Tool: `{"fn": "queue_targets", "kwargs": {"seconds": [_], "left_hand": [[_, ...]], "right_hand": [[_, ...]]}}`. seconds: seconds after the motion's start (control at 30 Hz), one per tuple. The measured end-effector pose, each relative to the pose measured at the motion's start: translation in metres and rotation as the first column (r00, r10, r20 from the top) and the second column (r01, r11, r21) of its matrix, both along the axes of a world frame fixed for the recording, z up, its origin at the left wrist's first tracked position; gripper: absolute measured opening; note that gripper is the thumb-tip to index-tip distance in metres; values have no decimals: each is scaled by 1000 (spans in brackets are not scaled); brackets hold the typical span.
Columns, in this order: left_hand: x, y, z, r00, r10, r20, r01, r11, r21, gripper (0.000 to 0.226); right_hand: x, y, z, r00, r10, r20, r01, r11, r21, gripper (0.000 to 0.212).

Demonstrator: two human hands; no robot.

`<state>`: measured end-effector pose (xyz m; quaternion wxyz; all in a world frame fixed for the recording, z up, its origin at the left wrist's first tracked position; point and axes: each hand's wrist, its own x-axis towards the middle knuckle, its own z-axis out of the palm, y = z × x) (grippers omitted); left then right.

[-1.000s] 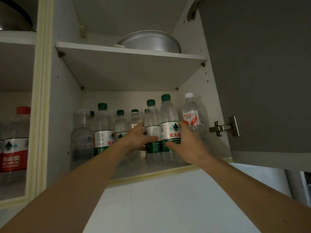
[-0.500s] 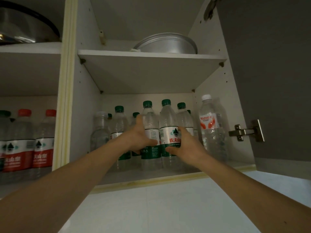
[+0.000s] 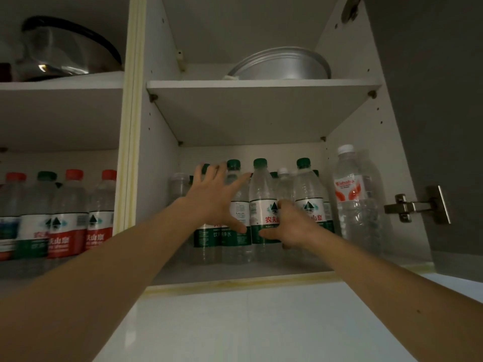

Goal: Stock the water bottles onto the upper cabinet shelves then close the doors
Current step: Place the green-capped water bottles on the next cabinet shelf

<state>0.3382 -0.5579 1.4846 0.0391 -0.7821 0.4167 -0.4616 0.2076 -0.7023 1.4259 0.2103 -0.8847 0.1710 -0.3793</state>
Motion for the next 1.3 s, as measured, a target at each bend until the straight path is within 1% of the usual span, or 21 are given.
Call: {"fn": "queue_targets", "kwargs": {"seconds": [0.07,0.2,0.33,0.43,0.6,0.77,0.87,1.03,1.17,1.23,1.3], "left_hand": [[3,0,5,999,42,-9,-42,998,52,130],[2,-4,7,1000,15,-20,-14,997,74,129],[3,-8,3,1000,8,3,-8,999,47,130],[4,-11,-2,999,14,36,-14,1000,22,130],[5,-18,-5,996,58,69,-58,998,3,130],[9,-19,-5,998,40,52,-40,999,-11,132],[12,-18,-7,999,20,37,-20,1000,-15,132],[14,-15,-6,1000,-11,-19,11,1000,-9,129],[11,-17,-7,999,-19,-38,19,1000,-6,127],[11,-16,-6,997,-49,-65,48,999,-13,124],[11,-14,-3,989,-113,-97,107,993,-57,118]], "right_hand": [[3,0,1,1000,-5,-15,5,1000,19,56],[9,-1,2,999,-21,-26,22,999,42,53],[16,-2,2,999,-35,-24,36,998,43,50],[20,-1,1,998,-66,-2,66,997,28,44],[23,2,-4,993,-106,47,105,994,10,49],[19,2,-6,988,-124,87,124,992,6,52],[19,2,-6,989,-118,85,118,993,5,51],[14,5,-4,995,-86,45,86,996,11,44],[7,12,-8,994,-102,47,104,993,-50,35],[-4,17,-9,991,-106,86,113,990,-80,24],[-21,21,-7,974,-134,182,160,977,-138,17]]}}
